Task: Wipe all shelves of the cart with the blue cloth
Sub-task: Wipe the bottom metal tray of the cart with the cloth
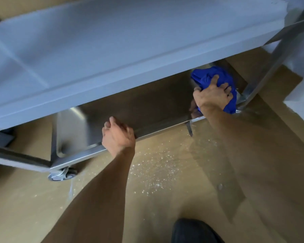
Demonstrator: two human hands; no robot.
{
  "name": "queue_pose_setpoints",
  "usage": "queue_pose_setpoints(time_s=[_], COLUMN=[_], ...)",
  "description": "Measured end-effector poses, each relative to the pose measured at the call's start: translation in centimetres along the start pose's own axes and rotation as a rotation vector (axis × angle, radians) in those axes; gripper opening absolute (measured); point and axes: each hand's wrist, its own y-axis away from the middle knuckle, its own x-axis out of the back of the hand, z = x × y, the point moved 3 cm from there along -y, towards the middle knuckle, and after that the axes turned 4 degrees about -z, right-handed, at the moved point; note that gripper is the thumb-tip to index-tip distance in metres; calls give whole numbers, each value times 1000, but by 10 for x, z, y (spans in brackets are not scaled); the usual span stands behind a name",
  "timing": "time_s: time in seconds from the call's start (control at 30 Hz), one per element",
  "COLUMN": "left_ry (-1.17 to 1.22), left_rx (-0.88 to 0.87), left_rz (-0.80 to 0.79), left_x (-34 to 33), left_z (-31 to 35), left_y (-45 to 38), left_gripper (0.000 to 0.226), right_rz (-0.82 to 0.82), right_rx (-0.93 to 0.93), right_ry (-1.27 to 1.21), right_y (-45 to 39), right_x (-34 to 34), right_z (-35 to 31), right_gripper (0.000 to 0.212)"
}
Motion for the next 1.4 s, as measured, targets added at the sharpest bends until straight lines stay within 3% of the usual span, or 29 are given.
queue_pose_setpoints(time_s=[0.2, 0.3, 0.4, 0.6, 0.67, 0.8, 0.93, 1.07, 1.17, 1.27, 1.4], left_ry=[-7, 45, 96, 130, 133, 285, 381, 358, 363, 426, 393], left_rx=[93, 222, 302, 529, 535, 767, 625, 548, 546, 569, 514], left_rz=[33, 59, 118, 253, 249, 348, 343, 323, 288, 304, 300], left_x=[23, 40, 54, 78, 81, 81, 84, 92, 98, 100, 94], left_z=[-61, -96, -130, -222, -239, -272, -306, -312, -306, -299, -300], left_y=[-25, -33, -37, -44, -44, -37, -49, -50, -49, -49, -50], left_gripper=[36, 24, 16, 25, 27, 31, 43, 35, 36, 36, 30], right_rz=[-58, -82, -66, -129, -175, -208, -249, -325, -337, -316, -201], right_rx=[58, 165, 322, 554, 618, 737, 847, 1190, 1309, 1230, 784], right_ry=[51, 33, 6, -62, -92, -72, -55, -13, -41, -63, -38], right_y=[18, 44, 70, 129, 159, 219, 253, 310, 356, 346, 289], right_x=[-11, -27, -51, -82, -90, -106, -114, -122, -127, -119, -111], right_z=[-26, -77, -139, -236, -263, -309, -332, -344, -337, -336, -350], right_gripper=[85, 82, 62, 9, 3, 9, 19, 56, 59, 57, 24])
